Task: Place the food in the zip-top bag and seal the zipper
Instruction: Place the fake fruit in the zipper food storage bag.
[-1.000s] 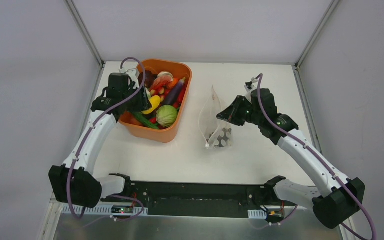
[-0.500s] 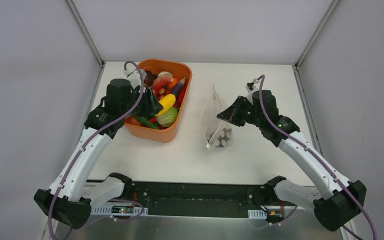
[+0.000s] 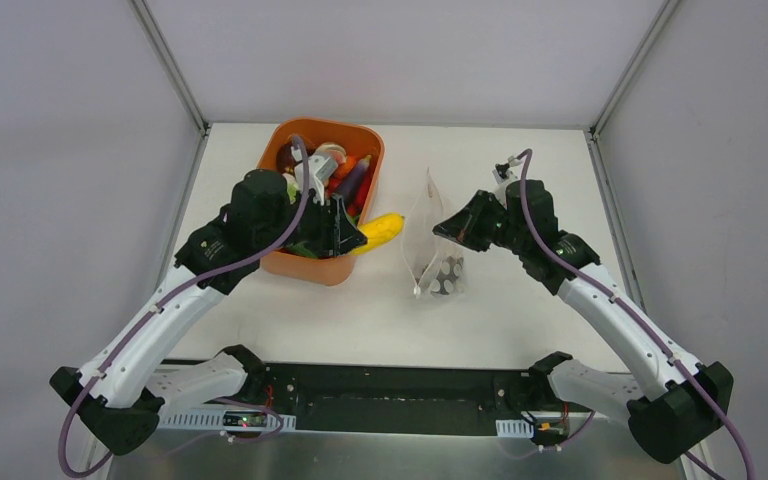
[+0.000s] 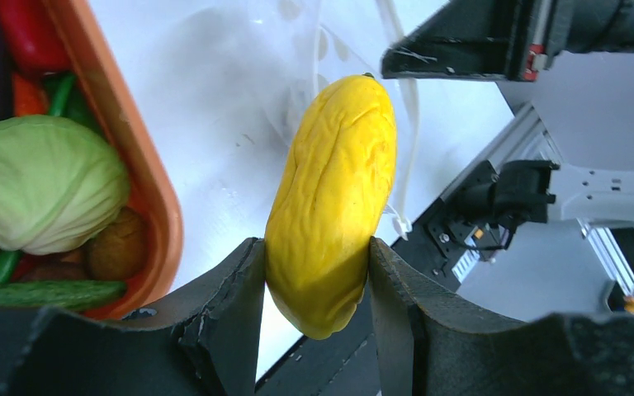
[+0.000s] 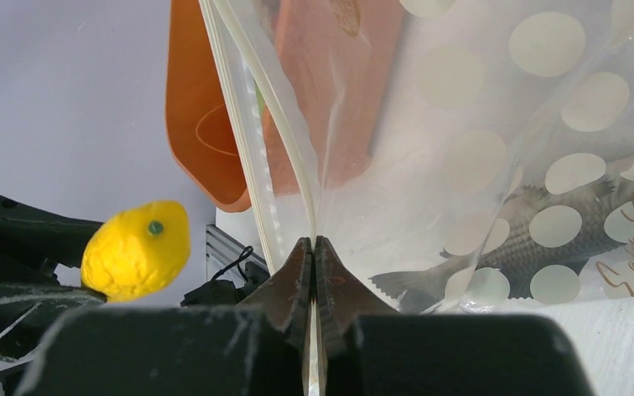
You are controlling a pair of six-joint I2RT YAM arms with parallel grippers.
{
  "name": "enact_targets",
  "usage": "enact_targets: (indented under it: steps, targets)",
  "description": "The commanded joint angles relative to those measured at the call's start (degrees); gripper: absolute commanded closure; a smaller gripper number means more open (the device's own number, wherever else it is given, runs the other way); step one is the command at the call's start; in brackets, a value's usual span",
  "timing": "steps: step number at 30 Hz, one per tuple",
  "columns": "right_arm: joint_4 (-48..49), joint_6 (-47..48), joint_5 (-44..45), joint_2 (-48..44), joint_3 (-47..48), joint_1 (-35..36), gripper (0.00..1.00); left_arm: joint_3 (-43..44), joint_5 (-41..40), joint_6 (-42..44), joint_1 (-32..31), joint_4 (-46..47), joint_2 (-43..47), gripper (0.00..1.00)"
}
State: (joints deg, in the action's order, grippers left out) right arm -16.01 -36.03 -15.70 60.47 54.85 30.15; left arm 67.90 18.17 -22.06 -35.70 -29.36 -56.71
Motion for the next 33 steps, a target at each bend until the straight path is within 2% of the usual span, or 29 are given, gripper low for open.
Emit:
enact_targets:
  steps: [1,6,10,14,22,29,33]
  targets:
    - [4.83,-0.66,-1.14,-1.72,-0.53,0.33,1.00,1.98,3.49,-1.40,-3.30,3.72,-1.84,1.00]
    - [6.19,-0.09,0.61,-3.69,-1.11,0.95,1.00,4.48,2.36,-1.96,-7.17,5.56,-7.07,1.00]
    - [4.66,1.03,1.66,-4.63,-0.91,1.08,1.00,6.75,-4.56,-3.02,-8.38,3.54,-11.45,1.00]
    - [3.67,2.43,0.80,-4.65,-0.54,1.56,1.00,8.65,-6.35,-4.34,-8.86,3.11,-14.39,1.00]
    - [3.62,5.09,3.61,-4.73,0.30,5.18,1.00,17.75,-13.98,-4.79,-11.14,-7.49,-20.91,1.00]
    - [4.13,5.65,6.80,-3.85,0.52,6.42,1.00,32.34,-17.49,-1.54,-14.46,-22.25,-31.36,1.00]
    - [5.30,4.76,7.03,-3.76,0.20,6.43,1.00,33.25,-19.38,-2.29,-15.56,-23.27,-33.26,0.98]
